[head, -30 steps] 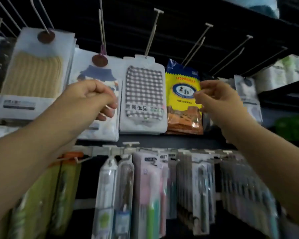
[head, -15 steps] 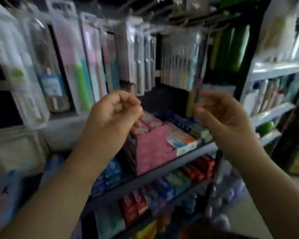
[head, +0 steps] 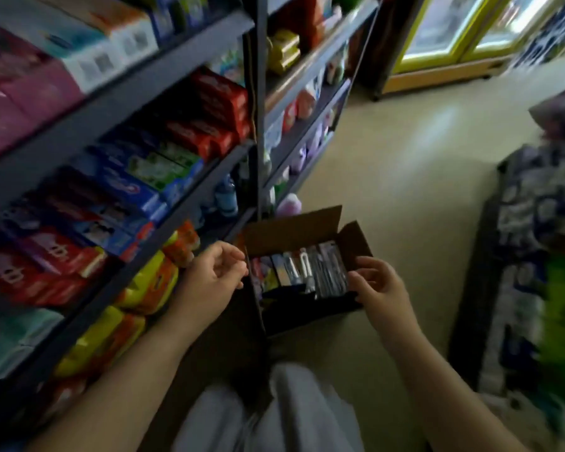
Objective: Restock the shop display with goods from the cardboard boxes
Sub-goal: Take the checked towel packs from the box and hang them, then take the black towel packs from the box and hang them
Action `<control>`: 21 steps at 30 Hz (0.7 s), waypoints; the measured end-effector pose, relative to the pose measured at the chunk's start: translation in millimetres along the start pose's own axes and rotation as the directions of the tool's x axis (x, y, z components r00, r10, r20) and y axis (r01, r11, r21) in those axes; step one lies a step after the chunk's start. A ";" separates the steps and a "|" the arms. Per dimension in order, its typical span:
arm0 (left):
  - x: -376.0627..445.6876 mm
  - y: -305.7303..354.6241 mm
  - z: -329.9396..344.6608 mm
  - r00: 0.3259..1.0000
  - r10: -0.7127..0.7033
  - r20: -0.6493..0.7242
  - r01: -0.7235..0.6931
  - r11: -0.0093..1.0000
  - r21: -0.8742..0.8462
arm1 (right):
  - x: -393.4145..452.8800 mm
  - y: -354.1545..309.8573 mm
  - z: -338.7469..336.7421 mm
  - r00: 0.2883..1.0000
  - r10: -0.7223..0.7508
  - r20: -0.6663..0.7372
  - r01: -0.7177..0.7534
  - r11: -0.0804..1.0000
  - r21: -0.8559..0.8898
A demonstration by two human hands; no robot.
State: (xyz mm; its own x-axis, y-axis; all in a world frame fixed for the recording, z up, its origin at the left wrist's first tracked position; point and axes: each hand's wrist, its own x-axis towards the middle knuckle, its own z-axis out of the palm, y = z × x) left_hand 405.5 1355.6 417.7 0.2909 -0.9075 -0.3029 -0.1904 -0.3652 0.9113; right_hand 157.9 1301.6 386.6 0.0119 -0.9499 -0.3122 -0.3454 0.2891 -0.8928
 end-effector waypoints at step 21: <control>168.0 -301.7 172.9 0.809 -0.584 0.069 0.571 0.808 0.146 | 246.3 315.1 119.6 0.842 0.463 0.276 -0.104 0.641 -0.760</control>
State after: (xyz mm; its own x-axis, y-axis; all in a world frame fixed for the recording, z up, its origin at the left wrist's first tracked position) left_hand 349.7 1277.5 43.7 0.2815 -0.5349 -0.7966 -0.1249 -0.8436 0.5223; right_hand 164.3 1172.9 -10.4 0.1089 -0.6337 -0.7659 -0.9360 0.1940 -0.2936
